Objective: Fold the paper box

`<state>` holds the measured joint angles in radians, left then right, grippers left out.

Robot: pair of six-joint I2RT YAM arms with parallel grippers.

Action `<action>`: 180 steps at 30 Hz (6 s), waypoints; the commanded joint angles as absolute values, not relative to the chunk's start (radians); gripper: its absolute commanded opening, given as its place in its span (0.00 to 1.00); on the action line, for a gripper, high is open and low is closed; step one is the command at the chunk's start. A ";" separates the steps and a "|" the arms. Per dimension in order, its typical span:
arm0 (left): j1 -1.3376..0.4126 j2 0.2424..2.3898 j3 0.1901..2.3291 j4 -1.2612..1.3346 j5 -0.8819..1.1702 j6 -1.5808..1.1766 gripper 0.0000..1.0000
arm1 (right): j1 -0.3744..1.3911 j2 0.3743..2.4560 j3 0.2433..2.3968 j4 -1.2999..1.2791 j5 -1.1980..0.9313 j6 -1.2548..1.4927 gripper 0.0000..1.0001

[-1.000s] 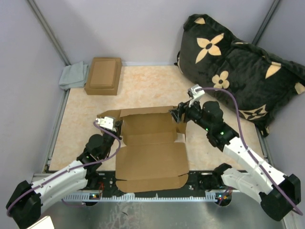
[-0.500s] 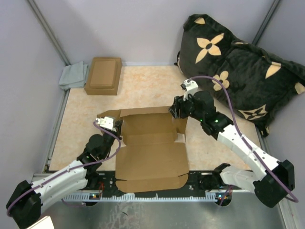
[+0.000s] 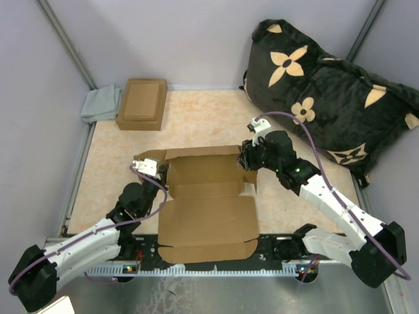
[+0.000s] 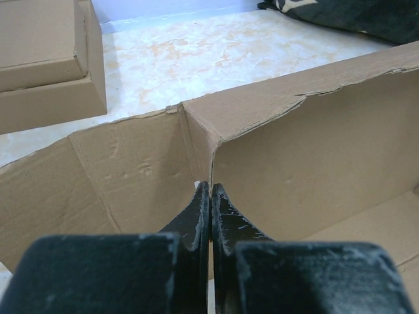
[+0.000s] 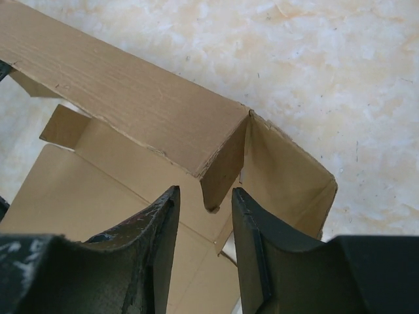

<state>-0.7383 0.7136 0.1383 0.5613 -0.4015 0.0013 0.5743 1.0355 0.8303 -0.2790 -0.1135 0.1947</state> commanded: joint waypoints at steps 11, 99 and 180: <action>-0.747 0.757 0.179 0.647 -0.410 0.032 0.00 | 0.583 1.111 0.830 -0.150 -0.025 0.213 0.21; -0.747 1.211 0.077 1.315 -0.499 0.138 0.00 | 0.411 1.417 0.621 0.569 -0.404 0.045 0.66; -0.053 1.384 0.234 1.197 0.310 -0.586 0.56 | 0.523 1.296 0.577 0.297 0.182 0.223 0.03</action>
